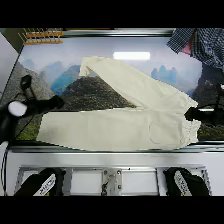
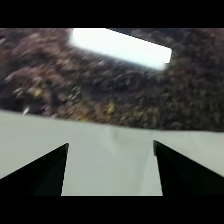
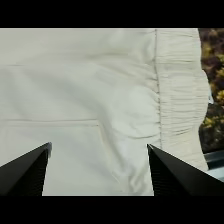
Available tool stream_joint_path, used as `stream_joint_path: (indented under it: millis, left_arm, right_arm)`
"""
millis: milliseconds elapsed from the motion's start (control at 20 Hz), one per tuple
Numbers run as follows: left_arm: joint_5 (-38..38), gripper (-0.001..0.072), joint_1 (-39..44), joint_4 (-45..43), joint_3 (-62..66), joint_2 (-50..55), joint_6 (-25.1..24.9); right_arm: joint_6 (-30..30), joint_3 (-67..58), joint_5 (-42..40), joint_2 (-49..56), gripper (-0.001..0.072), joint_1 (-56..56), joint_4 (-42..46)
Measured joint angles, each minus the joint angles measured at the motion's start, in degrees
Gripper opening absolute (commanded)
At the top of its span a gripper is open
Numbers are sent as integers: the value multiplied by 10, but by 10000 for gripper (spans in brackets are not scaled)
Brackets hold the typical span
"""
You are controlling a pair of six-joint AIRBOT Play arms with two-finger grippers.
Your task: Fold the clothes and pants, and hang the long-sleeved shirts on hangers.
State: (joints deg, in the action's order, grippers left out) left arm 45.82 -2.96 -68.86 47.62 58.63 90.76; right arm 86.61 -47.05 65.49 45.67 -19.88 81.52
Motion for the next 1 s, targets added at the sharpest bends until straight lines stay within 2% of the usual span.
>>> stream_joint_path:
  millis: [150,350,500,650,800,1000]
  left_arm:
    - [-64,563,98,1,123,176,64]
    - [-73,564,178,1,331,394,124]
    - [-72,563,209,1,465,512,175]
    - [-69,563,220,1,559,588,217]
    - [-58,563,229,1,630,639,238]
    - [-59,563,240,1,670,676,262]
  right_arm:
    - [1,-4,-5,1,653,0,-23]
    - [2,-5,-7,1,653,0,-36]
    - [2,-5,-6,1,653,0,-40]
    - [2,-5,-6,1,653,0,-41]
    - [2,-5,-8,1,653,0,-42]
    - [2,-5,-8,1,653,0,-42]
